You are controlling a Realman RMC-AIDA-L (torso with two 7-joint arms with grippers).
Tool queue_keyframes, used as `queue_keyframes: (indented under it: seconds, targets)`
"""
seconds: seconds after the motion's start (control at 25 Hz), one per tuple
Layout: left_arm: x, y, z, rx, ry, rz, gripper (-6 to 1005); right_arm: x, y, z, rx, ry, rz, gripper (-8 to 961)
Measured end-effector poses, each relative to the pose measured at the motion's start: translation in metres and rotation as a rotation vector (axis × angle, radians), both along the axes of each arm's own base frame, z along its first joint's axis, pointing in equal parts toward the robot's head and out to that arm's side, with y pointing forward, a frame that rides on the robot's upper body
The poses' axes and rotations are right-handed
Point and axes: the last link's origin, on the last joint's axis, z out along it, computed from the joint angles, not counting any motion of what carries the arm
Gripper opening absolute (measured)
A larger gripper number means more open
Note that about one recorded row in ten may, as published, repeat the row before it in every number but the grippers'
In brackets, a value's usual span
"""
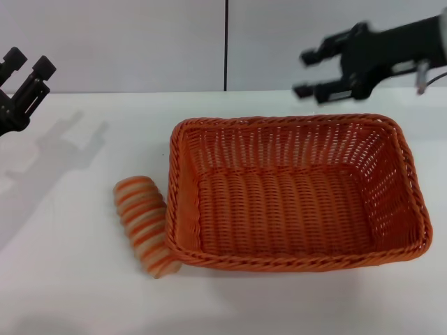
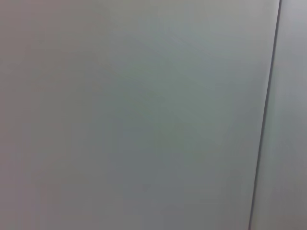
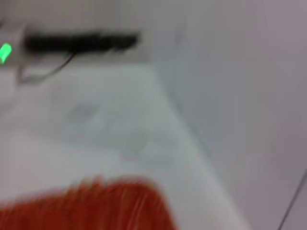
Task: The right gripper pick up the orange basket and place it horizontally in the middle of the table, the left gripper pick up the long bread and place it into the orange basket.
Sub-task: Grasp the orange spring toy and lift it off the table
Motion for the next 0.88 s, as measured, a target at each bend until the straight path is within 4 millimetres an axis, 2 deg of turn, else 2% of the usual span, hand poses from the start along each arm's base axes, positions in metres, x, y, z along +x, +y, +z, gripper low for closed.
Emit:
queue_keyframes:
  seconds: [0.04, 0.16, 0.2, 0.24, 0.44, 0.56, 0.6, 0.64, 0.8, 0.88]
  targets:
    - [0.0, 0.0, 0.001, 0.001, 0.0, 0.0, 590, 0.0, 0.0, 0.0, 0.0, 0.0, 0.0, 542]
    - [-0.001, 0.001, 0.005, 0.001, -0.002, 0.001, 590, 0.023, -0.01, 0.03, 0.121, 0.211, -0.062, 596]
    - [-0.002, 0.001, 0.006, 0.0, -0.001, 0.001, 590, 0.044, -0.022, 0.049, 0.212, 0.343, -0.106, 596]
    - [-0.002, 0.002, 0.008, -0.001, 0.001, 0.001, 589, 0.044, -0.022, 0.049, 0.212, 0.343, -0.106, 596]
    - [-0.006, 0.002, 0.022, -0.035, 0.025, -0.007, 589, 0.112, -0.068, 0.086, 0.472, 0.604, -0.255, 595]
    - [-0.009, -0.002, 0.029, -0.086, 0.047, -0.011, 589, 0.149, -0.096, 0.092, 0.561, 0.692, -0.37, 595]
    - [-0.01, -0.004, 0.031, -0.113, 0.063, -0.016, 589, 0.169, -0.114, 0.093, 0.608, 0.726, -0.428, 595]
    - [-0.01, -0.005, 0.032, -0.143, 0.082, -0.025, 589, 0.169, -0.114, 0.093, 0.608, 0.726, -0.428, 595]
    - [-0.01, -0.011, 0.03, -0.291, 0.15, -0.052, 588, 0.196, -0.148, 0.093, 0.675, 0.764, -0.515, 596]
    - [-0.01, -0.013, 0.028, -0.338, 0.17, -0.056, 588, 0.197, -0.15, 0.093, 0.679, 0.77, -0.519, 596]
